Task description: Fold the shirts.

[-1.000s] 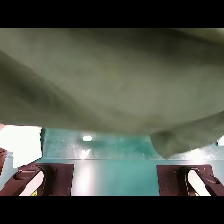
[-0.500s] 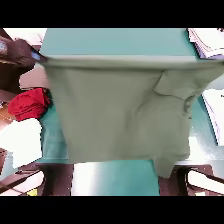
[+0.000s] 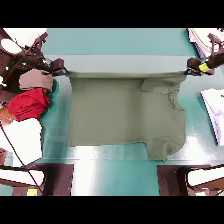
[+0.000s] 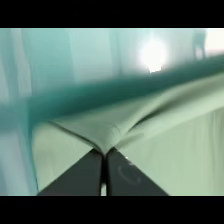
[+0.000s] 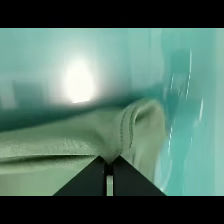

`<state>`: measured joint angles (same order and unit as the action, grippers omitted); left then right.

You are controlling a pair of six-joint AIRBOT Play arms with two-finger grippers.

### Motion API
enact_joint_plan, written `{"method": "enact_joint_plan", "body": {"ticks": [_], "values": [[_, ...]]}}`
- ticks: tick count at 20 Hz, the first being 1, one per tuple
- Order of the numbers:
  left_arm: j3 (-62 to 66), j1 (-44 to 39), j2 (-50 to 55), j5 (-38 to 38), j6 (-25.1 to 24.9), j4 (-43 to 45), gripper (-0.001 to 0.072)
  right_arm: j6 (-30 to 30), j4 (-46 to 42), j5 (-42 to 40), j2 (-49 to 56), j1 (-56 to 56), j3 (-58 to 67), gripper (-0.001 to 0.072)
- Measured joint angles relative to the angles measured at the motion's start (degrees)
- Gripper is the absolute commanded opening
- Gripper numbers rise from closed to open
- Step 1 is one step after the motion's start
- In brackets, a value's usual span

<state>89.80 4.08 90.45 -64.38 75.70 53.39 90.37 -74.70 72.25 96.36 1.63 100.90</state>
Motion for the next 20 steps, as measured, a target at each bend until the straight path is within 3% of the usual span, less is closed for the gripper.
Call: {"method": "enact_joint_plan", "body": {"ticks": [3, 5, 15, 16, 17, 18, 20], "values": [[-0.1, 0.0, 1.2, 9.1, -3.9, -3.5, 0.0026, -1.3, -0.1, -7.9, 1.4, -0.3, -0.1, 0.0012], [-0.2, 0.0, 1.6, 10.8, -5.4, -4.4, 0.0025, -2.6, -0.3, -10.0, 1.7, -0.5, -0.4, 0.0012], [-8.3, -6.5, 1.9, -0.2, -7.6, 7.9, 0.0045, -5.5, -4.6, -11.4, -7.6, -3.4, -23.4, 0.0019], [-9.0, -6.8, 1.9, -0.9, -6.6, 9.0, 0.0331, -5.6, -4.7, -11.8, -8.7, -3.5, -25.5, 0.0102], [-9.5, -7.0, 1.9, -1.7, -5.3, 10.2, 0.0617, -5.6, -4.8, -11.8, -9.7, -3.6, -27.2, 0.0327], [-9.8, -7.2, 1.9, -2.5, -4.2, 11.2, 0.0616, -5.7, -4.7, -11.8, -10.5, -3.7, -28.6, 0.0393], [-10.2, -7.5, 1.8, -3.8, -2.0, 12.4, 0.0615, -5.6, -4.7, -11.5, -12.1, -3.7, -30.4, 0.0393]]}}
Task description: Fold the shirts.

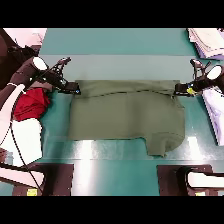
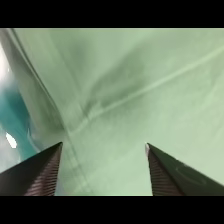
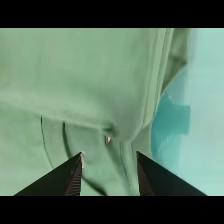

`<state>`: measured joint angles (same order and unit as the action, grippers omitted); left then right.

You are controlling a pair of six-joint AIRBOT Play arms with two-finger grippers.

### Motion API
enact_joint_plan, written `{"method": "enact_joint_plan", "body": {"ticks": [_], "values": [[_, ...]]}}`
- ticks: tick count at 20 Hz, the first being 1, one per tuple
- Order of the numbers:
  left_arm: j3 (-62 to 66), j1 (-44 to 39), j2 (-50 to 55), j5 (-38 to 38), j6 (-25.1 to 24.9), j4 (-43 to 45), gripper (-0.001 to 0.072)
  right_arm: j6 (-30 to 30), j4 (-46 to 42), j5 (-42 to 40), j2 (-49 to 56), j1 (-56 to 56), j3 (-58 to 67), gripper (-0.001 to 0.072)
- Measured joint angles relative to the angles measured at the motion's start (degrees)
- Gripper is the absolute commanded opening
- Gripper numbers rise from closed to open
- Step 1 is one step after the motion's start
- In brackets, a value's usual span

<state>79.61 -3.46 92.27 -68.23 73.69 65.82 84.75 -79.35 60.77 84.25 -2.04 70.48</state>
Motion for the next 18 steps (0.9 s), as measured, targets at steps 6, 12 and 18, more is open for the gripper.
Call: {"method": "enact_joint_plan", "body": {"ticks": [6, 12, 18], "values": [[-2.1, 1.3, -7.8, -4.6, 2.7, 5.8, 0.0613, 0.3, 1.6, 7.3, -9.2, 3.6, -1.7, 0.0312], [-22.9, 4.5, -23.6, -7.2, 4.5, 3.1, 0.0613, -3.0, 10.9, 12.8, -18.7, 9.1, -1.9, 0.0312], [-43.1, 5.0, -33.0, -4.3, 5.7, -2.3, 0.0613, -4.0, 13.3, 13.9, -22.4, 10.2, -1.9, 0.0312]]}}
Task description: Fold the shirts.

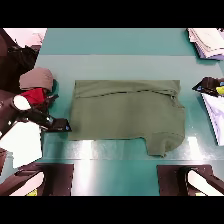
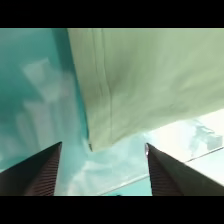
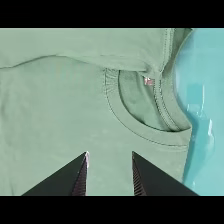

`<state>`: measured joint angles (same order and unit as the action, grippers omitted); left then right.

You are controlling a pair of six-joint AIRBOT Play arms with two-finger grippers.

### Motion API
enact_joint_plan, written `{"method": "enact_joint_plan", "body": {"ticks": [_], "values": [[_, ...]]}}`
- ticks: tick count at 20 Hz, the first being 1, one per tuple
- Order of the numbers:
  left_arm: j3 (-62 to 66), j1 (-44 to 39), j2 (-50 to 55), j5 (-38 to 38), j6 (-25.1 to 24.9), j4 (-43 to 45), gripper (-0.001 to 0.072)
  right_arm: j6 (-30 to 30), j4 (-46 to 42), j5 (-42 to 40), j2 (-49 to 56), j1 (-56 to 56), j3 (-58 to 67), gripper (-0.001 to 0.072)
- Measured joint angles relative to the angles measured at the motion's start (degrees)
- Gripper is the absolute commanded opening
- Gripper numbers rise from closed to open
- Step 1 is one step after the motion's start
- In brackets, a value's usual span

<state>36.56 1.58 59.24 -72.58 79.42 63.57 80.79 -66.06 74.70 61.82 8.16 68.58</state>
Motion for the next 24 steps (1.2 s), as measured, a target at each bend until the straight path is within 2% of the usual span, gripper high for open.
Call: {"method": "enact_joint_plan", "body": {"ticks": [5, 6, 7, 9, 10, 13, 14, 15, 16, 17, 19, 21, 24], "values": [[-5.4, 0.1, -1.3, 3.8, 0.0, -4.4, 0.0613, -0.2, 0.4, 0.4, -2.1, 0.1, 0.0, 0.0312], [-6.2, 0.1, -1.4, 3.9, 0.0, -5.2, 0.0543, -0.2, 0.4, 0.5, -2.6, 0.1, 0.0, 0.0312], [-6.9, 0.1, -1.4, 4.1, -0.1, -6.0, 0.0351, -0.2, 0.4, 0.5, -2.9, 0.1, 0.0, 0.0312], [-8.2, 0.1, -1.5, 4.7, -0.6, -7.6, 0.0149, -0.2, 0.3, 1.2, -3.4, 0.2, 0.0, 0.0312], [-8.6, 0.1, -1.5, 4.9, -1.2, -8.7, 0.0024, -0.2, 0.1, 1.7, -3.6, 0.2, -0.4, 0.0312], [-8.2, 0.1, -1.6, 5.2, -2.4, -10.7, 0.0026, 0.8, -2.0, 3.8, -5.0, 0.3, -4.4, 0.0317], [-7.4, 0.1, -1.6, 5.6, -2.7, -11.1, 0.0026, 1.7, -3.8, 4.8, -6.0, 0.3, -7.0, 0.0402], [-6.2, 0.1, -1.6, 5.6, -2.9, -11.4, 0.0026, 3.0, -6.1, 6.1, -6.9, 0.6, -10.1, 0.06], [-5.0, 0.1, -1.6, 5.6, -3.1, -11.6, 0.0026, 4.0, -8.3, 7.7, -7.7, 1.2, -13.2, 0.064], [-3.7, 0.1, -1.6, 5.6, -3.5, -11.7, 0.0026, 4.7, -9.9, 9.5, -8.4, 2.0, -16.7, 0.0624], [-1.4, 0.1, -1.6, 5.6, -4.0, -12.0, 0.0026, 6.0, -11.1, 13.5, -9.0, 4.0, -22.9, 0.047], [0.4, 0.1, -1.6, 5.5, -4.4, -12.2, 0.0027, 7.2, -10.4, 16.0, -9.2, 5.8, -28.7, 0.0449], [1.5, 0.1, -1.6, 5.5, -4.7, -12.4, 0.0027, 8.3, -7.7, 15.0, -9.3, 6.4, -34.3, 0.0449]]}}
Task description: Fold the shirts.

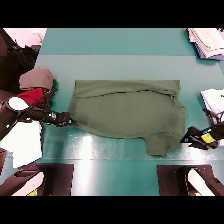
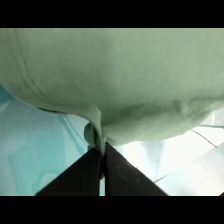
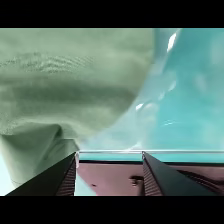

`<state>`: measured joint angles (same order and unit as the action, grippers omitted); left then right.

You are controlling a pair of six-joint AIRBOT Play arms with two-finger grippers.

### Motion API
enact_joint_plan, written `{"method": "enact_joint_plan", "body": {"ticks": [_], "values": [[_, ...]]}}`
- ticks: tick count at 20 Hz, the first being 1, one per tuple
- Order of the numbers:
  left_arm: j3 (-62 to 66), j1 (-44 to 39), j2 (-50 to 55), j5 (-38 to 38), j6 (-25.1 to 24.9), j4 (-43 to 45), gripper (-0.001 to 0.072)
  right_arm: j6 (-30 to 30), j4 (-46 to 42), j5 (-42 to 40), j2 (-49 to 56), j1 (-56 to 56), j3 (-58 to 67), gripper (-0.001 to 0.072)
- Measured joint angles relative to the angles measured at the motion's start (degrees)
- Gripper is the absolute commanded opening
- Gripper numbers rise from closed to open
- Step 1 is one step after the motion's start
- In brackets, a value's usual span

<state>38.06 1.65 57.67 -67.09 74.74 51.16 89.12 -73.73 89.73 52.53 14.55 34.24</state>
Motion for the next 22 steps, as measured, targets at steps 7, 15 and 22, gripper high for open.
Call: {"method": "enact_joint_plan", "body": {"ticks": [7, 15, 22], "values": [[0.6, 0.0, 0.0, 0.0, -0.2, -0.2, 0.0027, 3.7, 1.9, -6.4, -0.1, -3.3, -6.3, 0.0431], [0.7, 0.0, 0.0, -0.6, -0.3, -0.5, 0.0026, 3.5, 4.6, -13.1, -0.1, -4.1, -7.7, 0.0013], [5.8, 0.0, -0.5, -3.8, -1.5, 0.7, 0.0026, 2.0, -0.4, -7.6, -2.7, -3.9, -3.3, 0.0455]]}}
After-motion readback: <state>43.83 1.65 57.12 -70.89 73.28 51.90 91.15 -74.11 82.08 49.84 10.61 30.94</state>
